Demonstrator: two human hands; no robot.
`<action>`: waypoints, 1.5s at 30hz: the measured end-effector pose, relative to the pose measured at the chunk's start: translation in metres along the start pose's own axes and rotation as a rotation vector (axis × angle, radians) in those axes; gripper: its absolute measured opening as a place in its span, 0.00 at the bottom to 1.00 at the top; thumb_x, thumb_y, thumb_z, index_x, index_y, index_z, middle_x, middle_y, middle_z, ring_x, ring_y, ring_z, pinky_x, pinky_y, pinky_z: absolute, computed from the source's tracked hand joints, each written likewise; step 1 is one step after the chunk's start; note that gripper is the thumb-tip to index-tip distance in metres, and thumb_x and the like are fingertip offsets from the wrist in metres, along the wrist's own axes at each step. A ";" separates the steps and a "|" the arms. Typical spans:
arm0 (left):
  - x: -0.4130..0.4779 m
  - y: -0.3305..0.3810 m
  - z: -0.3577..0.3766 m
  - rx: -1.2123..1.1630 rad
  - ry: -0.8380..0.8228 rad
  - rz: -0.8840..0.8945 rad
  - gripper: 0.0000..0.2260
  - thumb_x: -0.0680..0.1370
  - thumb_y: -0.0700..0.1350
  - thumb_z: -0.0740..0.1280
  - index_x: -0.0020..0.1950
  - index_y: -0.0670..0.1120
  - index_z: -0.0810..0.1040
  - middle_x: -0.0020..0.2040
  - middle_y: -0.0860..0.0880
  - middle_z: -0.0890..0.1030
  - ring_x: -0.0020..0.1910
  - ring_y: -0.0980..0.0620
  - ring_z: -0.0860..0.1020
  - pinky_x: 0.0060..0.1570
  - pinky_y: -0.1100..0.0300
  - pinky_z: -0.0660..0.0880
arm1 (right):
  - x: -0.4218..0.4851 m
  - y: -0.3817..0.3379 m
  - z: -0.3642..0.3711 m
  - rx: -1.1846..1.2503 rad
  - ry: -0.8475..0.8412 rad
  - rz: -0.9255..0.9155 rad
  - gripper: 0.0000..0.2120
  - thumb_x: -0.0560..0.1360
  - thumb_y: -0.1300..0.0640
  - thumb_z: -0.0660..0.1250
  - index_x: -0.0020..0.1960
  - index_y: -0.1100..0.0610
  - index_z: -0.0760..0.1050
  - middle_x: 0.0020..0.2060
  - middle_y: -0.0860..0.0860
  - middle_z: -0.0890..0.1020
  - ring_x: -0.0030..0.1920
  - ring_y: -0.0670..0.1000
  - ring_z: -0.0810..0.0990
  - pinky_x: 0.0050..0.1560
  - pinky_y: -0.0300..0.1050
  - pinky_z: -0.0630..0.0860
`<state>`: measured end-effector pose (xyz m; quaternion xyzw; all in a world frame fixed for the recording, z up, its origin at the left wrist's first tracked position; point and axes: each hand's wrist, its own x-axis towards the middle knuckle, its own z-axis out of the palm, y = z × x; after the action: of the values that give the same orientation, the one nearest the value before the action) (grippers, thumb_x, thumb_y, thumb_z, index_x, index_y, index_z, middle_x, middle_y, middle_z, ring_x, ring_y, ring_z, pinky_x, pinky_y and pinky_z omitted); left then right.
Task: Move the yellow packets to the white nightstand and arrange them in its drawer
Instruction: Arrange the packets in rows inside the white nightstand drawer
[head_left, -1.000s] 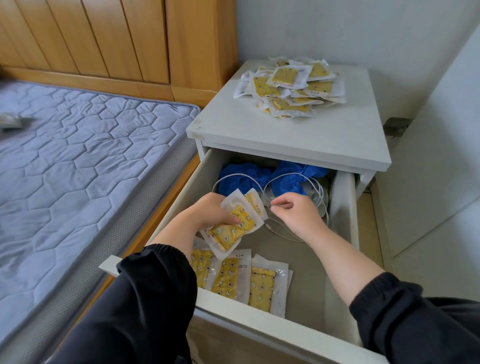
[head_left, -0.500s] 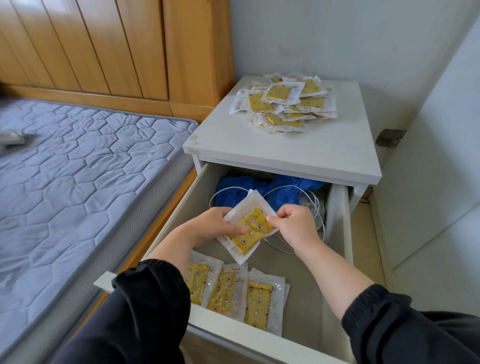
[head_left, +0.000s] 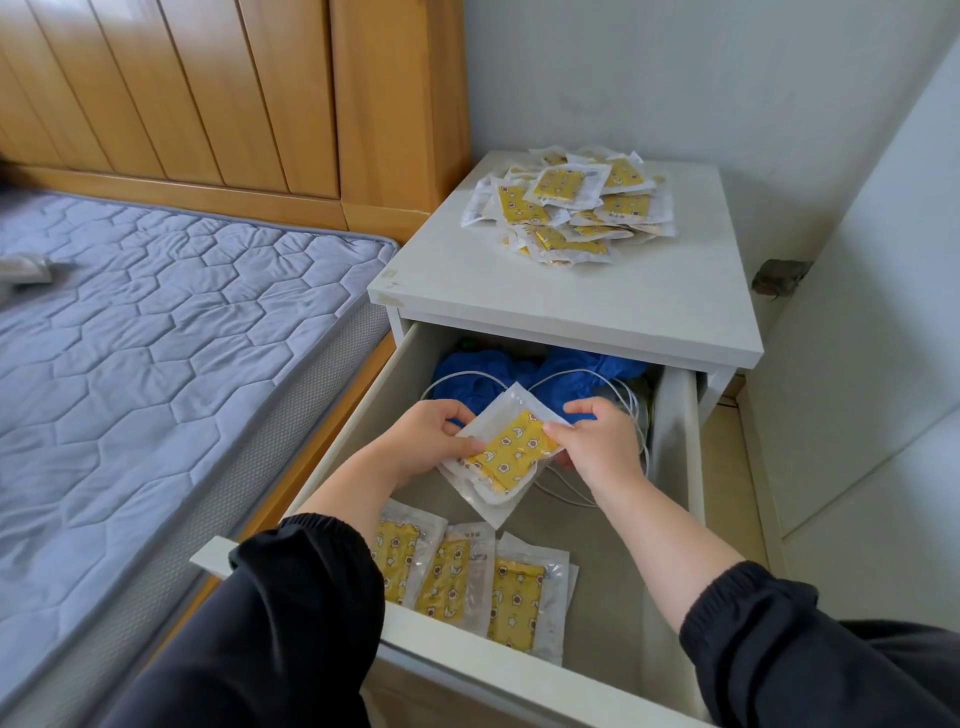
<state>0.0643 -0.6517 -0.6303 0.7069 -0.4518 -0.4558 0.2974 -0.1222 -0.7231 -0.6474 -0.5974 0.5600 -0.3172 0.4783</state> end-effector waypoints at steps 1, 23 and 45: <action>-0.001 0.000 0.001 0.035 -0.005 0.016 0.05 0.75 0.40 0.71 0.49 0.47 0.77 0.46 0.47 0.85 0.45 0.51 0.84 0.53 0.51 0.80 | 0.001 0.000 -0.001 -0.043 -0.051 -0.017 0.12 0.72 0.58 0.72 0.54 0.55 0.76 0.48 0.52 0.80 0.45 0.51 0.81 0.47 0.47 0.80; 0.010 -0.020 0.013 0.635 -0.198 -0.069 0.14 0.76 0.41 0.69 0.60 0.48 0.76 0.49 0.48 0.83 0.49 0.51 0.81 0.53 0.55 0.78 | 0.006 -0.004 -0.027 -0.980 -0.601 0.054 0.16 0.71 0.55 0.73 0.54 0.62 0.75 0.50 0.56 0.80 0.49 0.55 0.80 0.49 0.47 0.78; 0.015 -0.032 0.027 0.889 -0.363 -0.113 0.21 0.77 0.45 0.68 0.69 0.51 0.71 0.65 0.49 0.74 0.63 0.48 0.73 0.64 0.54 0.69 | -0.031 0.039 0.013 -1.640 -0.754 0.128 0.41 0.69 0.48 0.75 0.74 0.56 0.57 0.68 0.54 0.68 0.66 0.58 0.70 0.60 0.54 0.73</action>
<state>0.0543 -0.6523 -0.6737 0.6980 -0.6084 -0.3498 -0.1424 -0.1298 -0.6864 -0.6829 -0.7827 0.4487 0.4256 0.0710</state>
